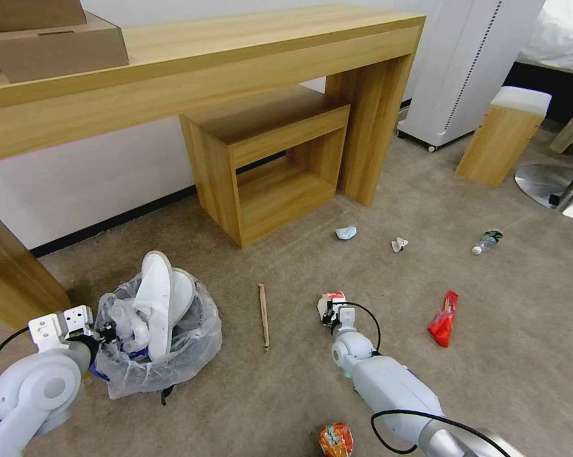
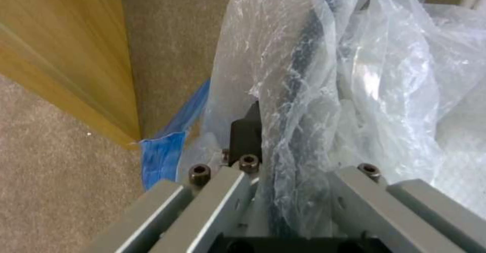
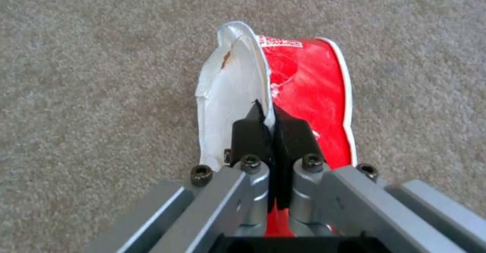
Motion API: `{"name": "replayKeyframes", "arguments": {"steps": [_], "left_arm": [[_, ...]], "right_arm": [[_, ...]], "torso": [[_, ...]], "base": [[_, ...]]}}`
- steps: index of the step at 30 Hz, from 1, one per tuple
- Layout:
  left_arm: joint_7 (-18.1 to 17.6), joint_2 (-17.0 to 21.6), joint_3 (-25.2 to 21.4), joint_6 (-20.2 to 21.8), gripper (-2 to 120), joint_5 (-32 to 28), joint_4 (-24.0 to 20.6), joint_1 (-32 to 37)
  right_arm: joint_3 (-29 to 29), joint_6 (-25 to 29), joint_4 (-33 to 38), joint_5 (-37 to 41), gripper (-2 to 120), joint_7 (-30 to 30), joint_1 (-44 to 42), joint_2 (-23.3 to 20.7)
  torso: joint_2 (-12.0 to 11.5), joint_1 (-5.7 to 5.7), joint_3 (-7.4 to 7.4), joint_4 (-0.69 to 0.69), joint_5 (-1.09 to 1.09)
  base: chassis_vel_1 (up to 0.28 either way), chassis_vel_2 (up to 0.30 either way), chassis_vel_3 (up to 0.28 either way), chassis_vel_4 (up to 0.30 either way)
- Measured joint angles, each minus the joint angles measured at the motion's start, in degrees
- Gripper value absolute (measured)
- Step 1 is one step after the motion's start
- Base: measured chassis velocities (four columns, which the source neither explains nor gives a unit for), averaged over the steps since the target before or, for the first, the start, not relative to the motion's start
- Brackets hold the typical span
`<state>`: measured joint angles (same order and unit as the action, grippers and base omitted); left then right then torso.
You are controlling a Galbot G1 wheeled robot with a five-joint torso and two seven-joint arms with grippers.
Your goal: Pick up the trash bin and place the garbage on the floor into it.
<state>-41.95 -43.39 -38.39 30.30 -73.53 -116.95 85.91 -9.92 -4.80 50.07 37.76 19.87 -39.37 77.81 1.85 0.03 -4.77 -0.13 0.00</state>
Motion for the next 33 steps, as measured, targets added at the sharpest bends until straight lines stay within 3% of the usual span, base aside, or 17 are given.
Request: {"name": "replayKeyframes", "arguments": {"steps": [8, 13, 16, 17, 20, 25, 33], "left_arm": [[-0.06, 0.38, 0.04, 0.22, 0, -0.75, 0.46, -0.31], [-0.79, 0.73, 0.01, 0.76, 0, -1.94, 0.49, -0.34], [-1.38, 0.98, -0.03, 1.36, 0, -2.59, 0.5, -0.26], [-1.38, 0.98, -0.03, 1.36, 0, -2.59, 0.5, -0.26], [-2.05, 1.47, -0.09, 2.2, 0, -4.0, 0.43, -0.4], [-4.2, 2.12, -0.2, 3.11, 0, -7.61, -0.43, -0.83], [-8.15, 2.27, -1.48, 3.85, 0, -14.59, -2.56, -0.73]], "right_arm": [[0.38, 0.76, 0.95, -0.08, 0, -0.68, -0.22, -0.38], [3.4, 3.47, 5.74, -2.33, 0, -2.93, -1.13, -1.51], [6.69, 13.95, 12.23, -5.23, 0, -11.18, -1.8, -3.18], [6.69, 13.95, 12.23, -5.23, 0, -11.18, -1.8, -3.18], [7.91, 22.49, 19.01, -4.47, 0, -21.4, -1.55, -5.18], [6.07, 26.53, 28.33, 2.93, 0, -30.13, -0.28, -6.32], [-3.02, 25.72, 33.49, 10.69, 0, -34.12, 2.35, -3.42]], "torso": [[0.0, 0.0, 0.0, 0.0, 0.0], [0.0, 0.0, 0.0, 0.0, 0.0], [0.0, 0.0, 0.0, -0.01, 0.01], [0.0, 0.0, 0.0, -0.01, 0.01], [0.0, 0.0, 0.0, 0.0, 0.0], [0.0, 0.0, 0.0, 0.0, 0.0], [0.0, 0.0, 0.0, 0.01, -0.01]], "base": [[0.0, 0.0, 0.0, 0.0], [0.0, 0.0, 0.0, 0.0], [0.0, 0.0, 0.0, 0.0], [0.0, 0.0, 0.0, 0.0], [0.0, 0.0, 0.0, 0.0], [0.0, 0.0, 0.0, 0.0], [0.0, 0.0, 0.0, 0.0]]}}
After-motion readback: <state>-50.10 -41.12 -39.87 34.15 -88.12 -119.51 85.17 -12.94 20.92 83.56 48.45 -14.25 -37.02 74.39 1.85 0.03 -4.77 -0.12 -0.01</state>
